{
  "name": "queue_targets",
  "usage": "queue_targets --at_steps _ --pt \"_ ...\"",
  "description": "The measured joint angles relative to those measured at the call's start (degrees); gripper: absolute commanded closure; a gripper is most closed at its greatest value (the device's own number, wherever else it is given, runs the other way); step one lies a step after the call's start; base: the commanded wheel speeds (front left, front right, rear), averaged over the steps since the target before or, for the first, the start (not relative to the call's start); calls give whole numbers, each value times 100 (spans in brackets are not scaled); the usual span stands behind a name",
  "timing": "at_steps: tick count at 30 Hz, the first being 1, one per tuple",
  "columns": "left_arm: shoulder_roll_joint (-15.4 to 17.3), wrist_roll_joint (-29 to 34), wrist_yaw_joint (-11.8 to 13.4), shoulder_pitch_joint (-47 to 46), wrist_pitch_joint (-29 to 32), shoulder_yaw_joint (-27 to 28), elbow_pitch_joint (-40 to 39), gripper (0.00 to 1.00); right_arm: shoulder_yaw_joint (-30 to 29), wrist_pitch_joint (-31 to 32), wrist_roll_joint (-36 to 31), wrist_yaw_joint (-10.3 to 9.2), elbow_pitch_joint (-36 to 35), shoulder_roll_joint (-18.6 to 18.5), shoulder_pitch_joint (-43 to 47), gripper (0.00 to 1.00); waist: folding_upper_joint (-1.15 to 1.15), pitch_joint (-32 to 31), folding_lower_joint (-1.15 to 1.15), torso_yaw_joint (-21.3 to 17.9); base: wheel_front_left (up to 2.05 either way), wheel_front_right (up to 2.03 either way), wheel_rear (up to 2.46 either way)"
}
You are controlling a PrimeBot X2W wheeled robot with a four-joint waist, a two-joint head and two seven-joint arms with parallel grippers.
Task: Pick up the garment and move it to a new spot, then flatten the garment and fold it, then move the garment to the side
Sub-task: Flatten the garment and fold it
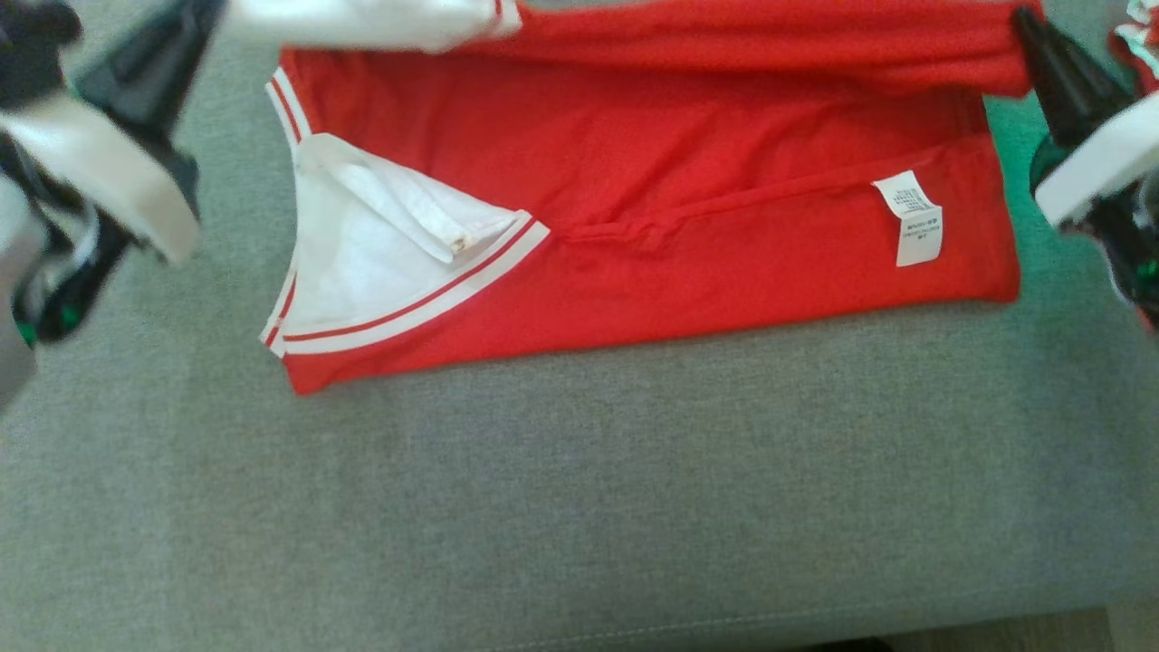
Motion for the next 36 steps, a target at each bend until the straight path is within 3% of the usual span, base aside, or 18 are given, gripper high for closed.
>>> queue_targets --at_steps 12,19,20,21,22,23,24,29,32,36 --pt "725 -78 880 1160 -256 -222 -1578 100 -27 -292 215 0 -348 -386 879 100 0 -245 0 198 0 0 0" --pt "719 23 1256 1639 -337 -414 -1846 100 -77 -349 229 0 -423 -414 1295 100 0 -290 1 227 0 0 0" --pt "688 85 1345 1683 -396 -417 -1813 100 -85 -357 221 0 -419 -403 1317 89 0 -287 1 220 0 0 0" --pt "636 81 1417 1712 -463 -415 -1771 100 -103 -359 210 0 -402 -371 1334 65 0 -284 1 214 0 0 0" --pt "567 80 1473 1742 -535 -408 -1739 80 -137 -386 210 0 -371 -327 1356 0 0 -281 0 210 0 0 0" --pt "483 73 1506 1786 -602 -391 -1704 56 -169 -425 202 0 -307 -279 1369 0 0 -281 1 208 0 0 0" --pt "394 54 1568 1842 -656 -380 -1664 0 -214 -477 174 0 -232 -218 1377 0 0 -283 1 207 0 0 0" --pt "-154 76 2119 2380 -861 92 -1358 0 -481 -835 103 0 -21 44 1621 0 0 -411 1 217 0 0 0" --pt "-613 527 2492 2905 -862 938 -1384 0 -751 -971 -20 0 90 190 1995 0 0 -536 0 260 0 0 0" --pt "-1332 1416 2770 3879 -880 1990 -1547 0 -1305 -1012 -290 0 176 457 2452 0 0 -727 0 353 0 0 0"
